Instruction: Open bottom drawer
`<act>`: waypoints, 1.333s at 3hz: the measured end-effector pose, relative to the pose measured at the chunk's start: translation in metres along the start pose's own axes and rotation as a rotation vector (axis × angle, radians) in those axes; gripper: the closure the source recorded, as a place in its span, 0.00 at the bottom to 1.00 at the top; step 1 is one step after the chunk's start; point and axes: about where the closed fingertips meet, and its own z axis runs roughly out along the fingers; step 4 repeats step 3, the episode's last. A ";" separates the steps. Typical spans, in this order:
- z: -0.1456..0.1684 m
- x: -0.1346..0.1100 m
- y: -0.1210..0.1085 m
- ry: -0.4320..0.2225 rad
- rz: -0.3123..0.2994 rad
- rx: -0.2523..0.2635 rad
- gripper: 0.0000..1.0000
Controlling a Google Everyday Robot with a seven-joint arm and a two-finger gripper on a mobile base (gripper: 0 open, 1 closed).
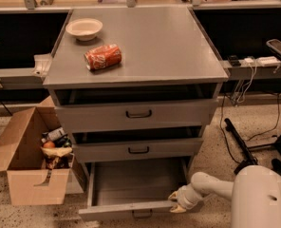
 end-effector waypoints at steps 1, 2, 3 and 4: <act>-0.001 -0.001 0.022 -0.039 -0.004 0.005 0.96; -0.002 0.000 0.022 -0.039 -0.004 0.005 1.00; -0.002 0.000 0.022 -0.039 -0.004 0.005 0.82; -0.002 0.000 0.022 -0.039 -0.004 0.005 0.82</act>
Offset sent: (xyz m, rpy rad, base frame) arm -0.0818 0.0064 0.0059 0.2761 -0.0464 0.0823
